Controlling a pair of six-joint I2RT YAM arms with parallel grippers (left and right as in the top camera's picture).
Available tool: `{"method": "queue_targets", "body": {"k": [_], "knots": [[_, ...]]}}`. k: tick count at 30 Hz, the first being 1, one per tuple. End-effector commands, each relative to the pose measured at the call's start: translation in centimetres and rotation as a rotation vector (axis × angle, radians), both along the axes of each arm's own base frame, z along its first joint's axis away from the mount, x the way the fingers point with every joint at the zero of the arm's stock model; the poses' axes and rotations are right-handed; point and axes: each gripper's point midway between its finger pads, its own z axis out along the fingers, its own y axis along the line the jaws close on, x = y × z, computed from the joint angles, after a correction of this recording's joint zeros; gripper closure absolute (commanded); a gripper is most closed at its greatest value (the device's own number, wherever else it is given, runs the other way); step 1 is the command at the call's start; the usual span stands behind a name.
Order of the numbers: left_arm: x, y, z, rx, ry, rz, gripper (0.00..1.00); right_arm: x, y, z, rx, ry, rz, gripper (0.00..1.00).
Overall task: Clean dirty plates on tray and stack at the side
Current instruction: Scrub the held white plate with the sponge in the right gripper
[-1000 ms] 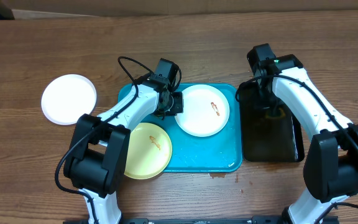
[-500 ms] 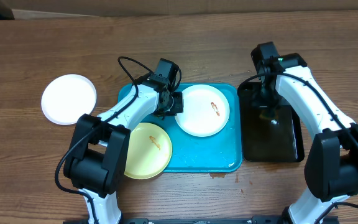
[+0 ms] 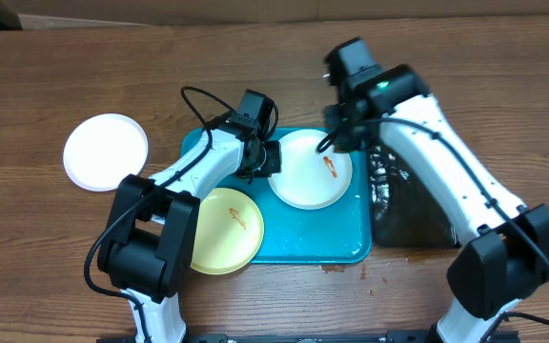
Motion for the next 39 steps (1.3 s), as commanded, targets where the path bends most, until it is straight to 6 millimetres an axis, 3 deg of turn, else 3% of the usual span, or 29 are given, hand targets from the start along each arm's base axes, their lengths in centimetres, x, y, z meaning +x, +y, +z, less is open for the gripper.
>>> {"method": "queue_targets", "body": {"k": [1,8,19,34,39], "knots": [[0.0,0.1,0.3,-0.008,-0.004,0.01,0.95,-0.2,0.1,-1.4,-0.078,-0.007,0.018,0.96],[-0.1,0.2,0.3,-0.007,-0.001,0.01,0.95,-0.9,0.6,-5.9,-0.155,0.061,0.046,0.96],[-0.1,0.2,0.3,-0.007,-0.001,0.01,0.94,-0.6,-0.2,-11.0,-0.254,0.138,0.042,0.96],[-0.1,0.2,0.3,-0.007,-0.001,0.01,0.94,-0.6,-2.3,-14.2,-0.3,0.176,0.008,0.96],[0.0,0.2,0.3,-0.007,-0.001,0.01,0.94,-1.5,-1.3,-15.9,-0.216,0.209,0.018,0.96]]}}
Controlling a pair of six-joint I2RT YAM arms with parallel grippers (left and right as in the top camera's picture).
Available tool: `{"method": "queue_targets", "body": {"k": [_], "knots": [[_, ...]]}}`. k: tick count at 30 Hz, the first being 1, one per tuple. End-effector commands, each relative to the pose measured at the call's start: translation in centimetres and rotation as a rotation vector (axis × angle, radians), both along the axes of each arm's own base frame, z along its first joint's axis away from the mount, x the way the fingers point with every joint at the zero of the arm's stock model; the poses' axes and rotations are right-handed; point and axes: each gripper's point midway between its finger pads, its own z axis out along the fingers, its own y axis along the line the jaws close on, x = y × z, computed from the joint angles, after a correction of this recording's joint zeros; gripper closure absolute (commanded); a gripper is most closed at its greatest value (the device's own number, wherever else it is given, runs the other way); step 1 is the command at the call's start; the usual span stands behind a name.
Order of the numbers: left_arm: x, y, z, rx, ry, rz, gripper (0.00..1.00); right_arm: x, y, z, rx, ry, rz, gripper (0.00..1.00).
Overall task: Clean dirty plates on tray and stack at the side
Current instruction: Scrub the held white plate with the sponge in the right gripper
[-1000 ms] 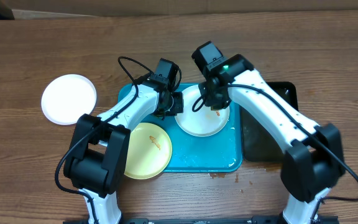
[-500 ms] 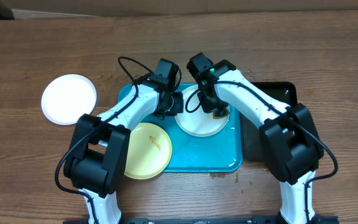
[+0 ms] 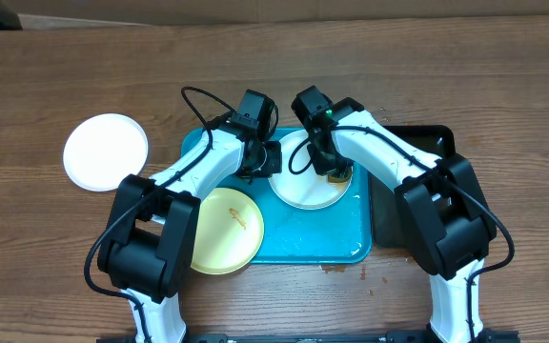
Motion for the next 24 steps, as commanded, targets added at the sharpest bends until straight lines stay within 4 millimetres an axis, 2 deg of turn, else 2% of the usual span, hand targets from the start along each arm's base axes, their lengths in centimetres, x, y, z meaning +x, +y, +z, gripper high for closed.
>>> {"method": "queue_targets", "body": {"k": [1,4,8,11,17,21,24], "knots": [[0.0,0.2,0.3,-0.007,-0.003,0.011,0.94,-1.3,-0.1,-2.0,0.038,0.063,-0.007,0.96],[0.0,0.2,0.3,-0.007,-0.003,0.011,0.94,-1.8,0.5,-2.9,0.08,0.08,-0.004,0.96],[0.0,0.2,0.3,-0.007,-0.003,0.01,0.94,-3.3,2.6,-3.6,0.201,0.158,0.07,0.96],[0.0,0.2,0.3,-0.007,-0.003,0.011,0.94,-4.8,4.8,-3.4,0.334,0.24,0.143,0.96],[0.0,0.2,0.3,-0.007,-0.003,0.01,0.94,-6.8,7.8,-2.3,0.528,0.339,0.202,0.96],[0.0,0.2,0.3,-0.007,-0.003,0.011,0.94,-6.7,9.0,-1.3,0.62,0.357,0.201,0.96],[0.0,0.2,0.3,-0.007,-0.003,0.011,0.94,-5.2,9.7,0.4,0.707,0.337,0.194,0.96]]}}
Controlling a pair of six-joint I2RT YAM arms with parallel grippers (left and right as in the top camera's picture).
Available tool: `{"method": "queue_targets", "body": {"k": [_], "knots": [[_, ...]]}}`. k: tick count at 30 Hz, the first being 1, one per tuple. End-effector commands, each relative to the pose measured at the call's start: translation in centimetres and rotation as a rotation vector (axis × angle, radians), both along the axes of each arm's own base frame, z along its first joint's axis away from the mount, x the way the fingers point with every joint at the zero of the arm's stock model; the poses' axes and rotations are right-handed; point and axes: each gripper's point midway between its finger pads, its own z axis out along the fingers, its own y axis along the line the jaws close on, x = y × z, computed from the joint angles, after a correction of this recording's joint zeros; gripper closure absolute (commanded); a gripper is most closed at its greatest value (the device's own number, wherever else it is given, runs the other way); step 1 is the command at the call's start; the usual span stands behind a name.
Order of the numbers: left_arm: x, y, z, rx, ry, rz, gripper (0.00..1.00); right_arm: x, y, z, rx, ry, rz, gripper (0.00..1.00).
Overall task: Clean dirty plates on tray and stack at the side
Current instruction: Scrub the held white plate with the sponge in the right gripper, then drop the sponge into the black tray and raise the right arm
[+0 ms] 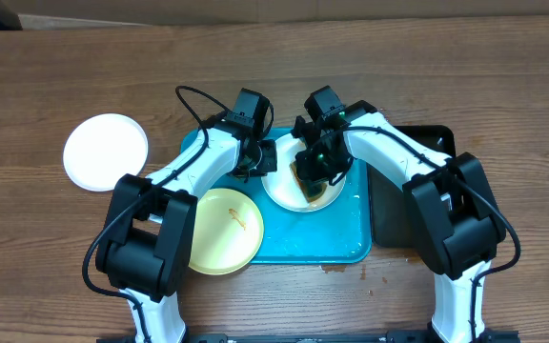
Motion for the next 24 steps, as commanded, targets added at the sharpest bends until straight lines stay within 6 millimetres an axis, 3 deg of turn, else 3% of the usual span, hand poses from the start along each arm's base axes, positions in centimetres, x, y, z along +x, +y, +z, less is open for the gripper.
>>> {"method": "queue_targets", "body": {"k": [1,7,12,15,19,24], "knots": [[-0.3,-0.8,0.4,-0.029,-0.003,-0.011,0.93,0.0,2.0,1.0,0.165,0.077,0.006,0.96],[-0.3,-0.8,0.4,-0.028,-0.003,-0.011,0.91,4.2,-0.8,5.1,0.187,0.03,-0.089,0.96],[-0.3,-0.8,0.4,-0.028,-0.003,-0.011,0.91,6.5,-5.3,9.6,0.191,0.008,-0.185,0.96],[-0.3,-0.8,0.4,-0.028,-0.003,-0.011,0.9,6.8,-8.6,11.4,0.164,0.008,-0.248,0.96],[-0.2,-0.8,0.4,-0.029,-0.004,-0.011,0.85,6.0,-14.7,11.3,0.057,0.061,-0.373,0.96],[-0.2,-0.8,0.4,-0.029,-0.004,-0.011,0.79,4.3,-18.3,9.2,-0.049,0.136,-0.436,0.96]]}}
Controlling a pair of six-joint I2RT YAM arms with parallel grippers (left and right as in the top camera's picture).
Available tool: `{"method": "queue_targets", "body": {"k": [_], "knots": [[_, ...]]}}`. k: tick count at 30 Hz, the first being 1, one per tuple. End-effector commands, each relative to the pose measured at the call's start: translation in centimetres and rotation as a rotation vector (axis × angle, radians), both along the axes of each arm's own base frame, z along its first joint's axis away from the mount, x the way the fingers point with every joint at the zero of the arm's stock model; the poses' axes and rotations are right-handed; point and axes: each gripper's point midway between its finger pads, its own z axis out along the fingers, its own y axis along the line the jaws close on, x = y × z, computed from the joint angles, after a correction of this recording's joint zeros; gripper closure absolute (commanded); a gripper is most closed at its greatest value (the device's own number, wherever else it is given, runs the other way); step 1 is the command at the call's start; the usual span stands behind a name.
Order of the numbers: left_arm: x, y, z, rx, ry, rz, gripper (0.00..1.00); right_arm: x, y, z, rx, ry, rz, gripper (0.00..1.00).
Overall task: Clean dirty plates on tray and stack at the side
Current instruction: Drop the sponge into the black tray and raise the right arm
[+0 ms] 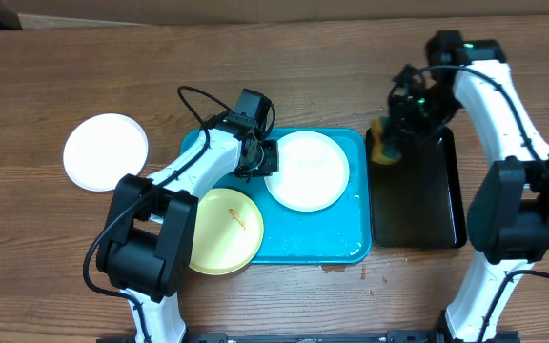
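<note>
On the teal tray (pixel 305 233) lies a white plate (pixel 308 171) whose face shows no stain. My left gripper (pixel 263 158) is at its left rim and looks shut on the edge. A yellow plate (pixel 223 229) with an orange smear sits at the tray's front left, overhanging the tray edge. Another white plate (pixel 105 151) rests alone on the table at the far left. Over the back left corner of the black tray (pixel 417 205), my right gripper (pixel 392 141) is shut on a yellow sponge (pixel 380 151).
The black tray stands just right of the teal one. A few brown spots (pixel 341 269) mark the table in front of the teal tray. The left arm's cable loops above the tray's back left corner.
My right gripper with the sponge has gone from the white plate on the tray to the black tray's back left corner. The orange smear on that plate is gone. The left arm stays put.
The white plate on the tray had an orange smear, my left gripper at its rim and my right gripper behind it. Then the right gripper was down on the smear, then pressing the sponge on the plate. Now the plate looks clean and the sponge is over the black tray.
</note>
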Motion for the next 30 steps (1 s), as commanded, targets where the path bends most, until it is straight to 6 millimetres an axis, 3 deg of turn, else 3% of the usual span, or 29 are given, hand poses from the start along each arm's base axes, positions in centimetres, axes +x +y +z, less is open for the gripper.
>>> {"method": "queue_targets", "body": {"k": [1,9,14,15,18,22,25,30], "knots": [[-0.2,-0.4,0.3,-0.015,-0.001,-0.003,0.78,-1.2,-2.0,-0.4,-0.092,0.015,-0.004,0.96],[-0.2,-0.4,0.3,-0.015,-0.001,-0.003,0.76,-2.8,-6.5,-5.2,-0.368,0.092,-0.111,0.96],[-0.2,-0.4,0.3,-0.015,-0.001,-0.003,0.74,-2.5,-7.2,-7.2,-0.406,0.064,-0.14,0.96],[-0.2,-0.4,0.3,-0.015,-0.001,-0.003,0.72,-2.6,-7.2,-7.4,-0.406,0.063,-0.14,0.95],[-0.2,-0.4,0.3,-0.015,-0.001,-0.003,0.7,-2.7,-7.2,-8.0,-0.406,0.06,-0.141,0.71],[-0.3,-0.4,0.3,-0.015,0.0,-0.003,0.69,-2.7,-7.2,-7.6,-0.407,0.067,-0.153,0.47],[-0.4,-0.5,0.3,-0.019,0.005,-0.005,0.67,-2.2,-7.2,-6.1,-0.407,0.054,-0.165,0.41],[-0.3,-0.5,0.3,-0.02,0.004,-0.006,0.64,0.8,-8.0,-1.9,-0.395,-0.075,-0.22,0.35]]}}
